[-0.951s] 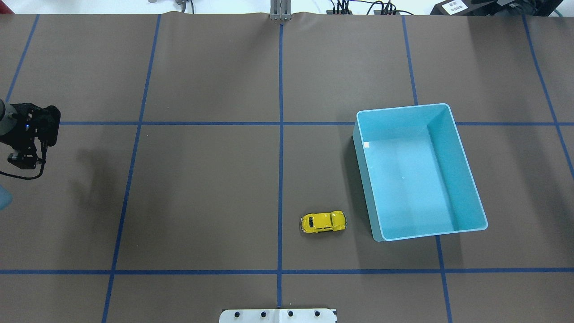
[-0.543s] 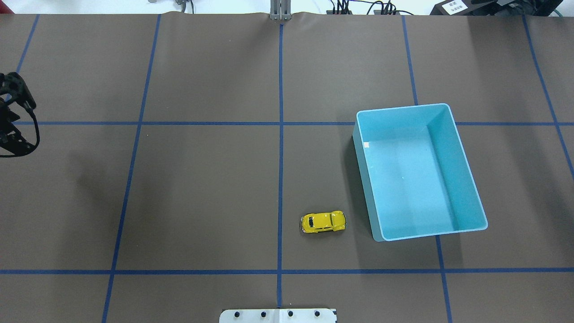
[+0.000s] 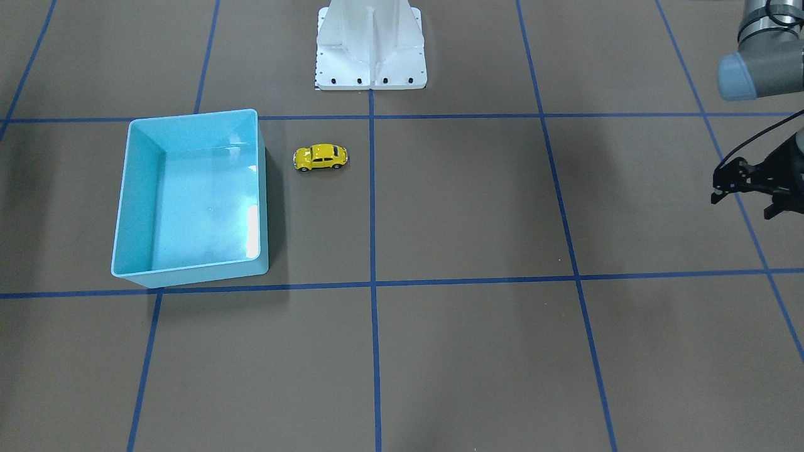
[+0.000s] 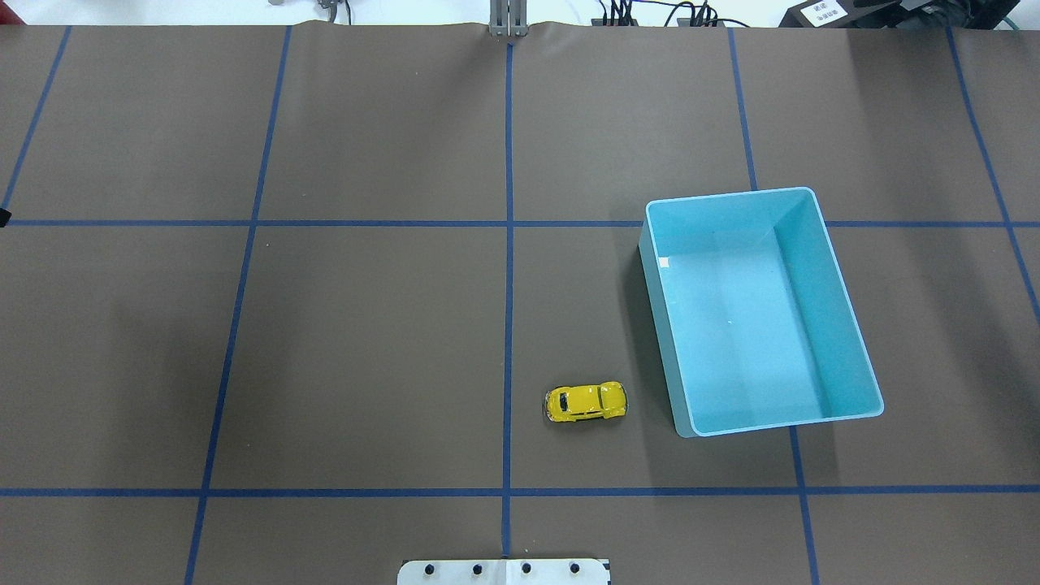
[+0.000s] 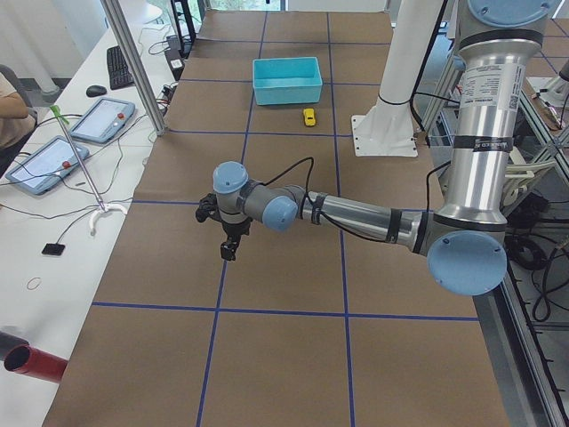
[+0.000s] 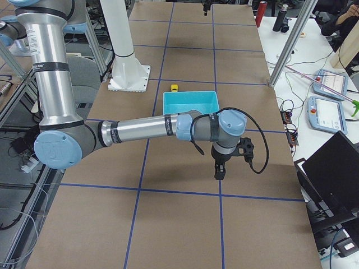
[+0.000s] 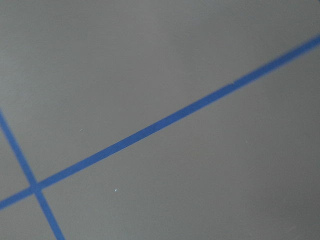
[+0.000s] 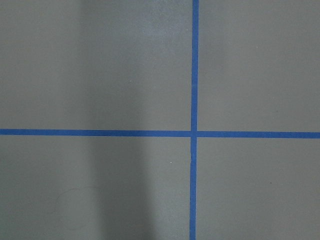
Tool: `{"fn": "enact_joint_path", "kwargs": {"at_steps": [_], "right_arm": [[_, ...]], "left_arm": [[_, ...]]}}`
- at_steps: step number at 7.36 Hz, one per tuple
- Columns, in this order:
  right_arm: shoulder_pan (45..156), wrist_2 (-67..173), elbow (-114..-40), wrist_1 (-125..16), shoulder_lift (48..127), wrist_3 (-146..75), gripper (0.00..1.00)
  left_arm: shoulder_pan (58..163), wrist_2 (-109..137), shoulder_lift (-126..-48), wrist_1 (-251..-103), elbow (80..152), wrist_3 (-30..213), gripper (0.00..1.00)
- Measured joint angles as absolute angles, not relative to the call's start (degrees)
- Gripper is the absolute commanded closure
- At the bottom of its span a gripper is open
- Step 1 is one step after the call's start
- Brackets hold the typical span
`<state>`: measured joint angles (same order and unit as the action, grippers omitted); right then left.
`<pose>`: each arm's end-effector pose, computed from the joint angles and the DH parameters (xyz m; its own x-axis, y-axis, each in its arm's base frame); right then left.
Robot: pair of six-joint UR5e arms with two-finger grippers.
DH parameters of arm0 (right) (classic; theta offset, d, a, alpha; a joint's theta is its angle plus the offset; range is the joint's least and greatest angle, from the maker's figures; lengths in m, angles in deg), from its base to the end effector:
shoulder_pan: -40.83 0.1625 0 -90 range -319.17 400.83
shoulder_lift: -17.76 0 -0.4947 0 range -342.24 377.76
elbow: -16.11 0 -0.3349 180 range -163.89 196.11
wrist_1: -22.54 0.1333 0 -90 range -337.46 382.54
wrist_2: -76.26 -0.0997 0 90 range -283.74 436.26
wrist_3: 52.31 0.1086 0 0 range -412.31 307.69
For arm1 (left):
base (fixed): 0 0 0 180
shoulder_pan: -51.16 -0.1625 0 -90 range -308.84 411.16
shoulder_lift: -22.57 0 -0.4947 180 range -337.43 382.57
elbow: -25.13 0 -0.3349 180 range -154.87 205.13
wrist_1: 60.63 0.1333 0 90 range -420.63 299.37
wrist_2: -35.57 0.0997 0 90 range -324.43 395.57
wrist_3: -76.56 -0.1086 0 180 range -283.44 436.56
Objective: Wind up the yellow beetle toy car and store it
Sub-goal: 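Release the car with the left gripper and withdraw the left arm, then move the right gripper over the car beside the blue bin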
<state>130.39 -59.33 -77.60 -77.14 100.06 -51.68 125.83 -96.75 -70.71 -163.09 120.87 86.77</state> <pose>0.0519 -0.4969 0.6594 0.6996 -0.0159 0.7143 0.0000 0.9998 0.0223 0.0692 -0.4800 0.6421 0.6813 0.2673 -0.6815 -0.1273 0.9600 0.2493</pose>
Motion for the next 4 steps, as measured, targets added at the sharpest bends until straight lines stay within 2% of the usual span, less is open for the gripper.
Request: {"fn": "enact_joint_path", "kwargs": {"at_steps": [4], "right_arm": [[127.47,-57.84,-80.14,-80.08,95.35,-51.49,0.0]], "left_arm": [[136.68,-108.51,-64.15,-161.4,121.1,88.05,0.0]]}}
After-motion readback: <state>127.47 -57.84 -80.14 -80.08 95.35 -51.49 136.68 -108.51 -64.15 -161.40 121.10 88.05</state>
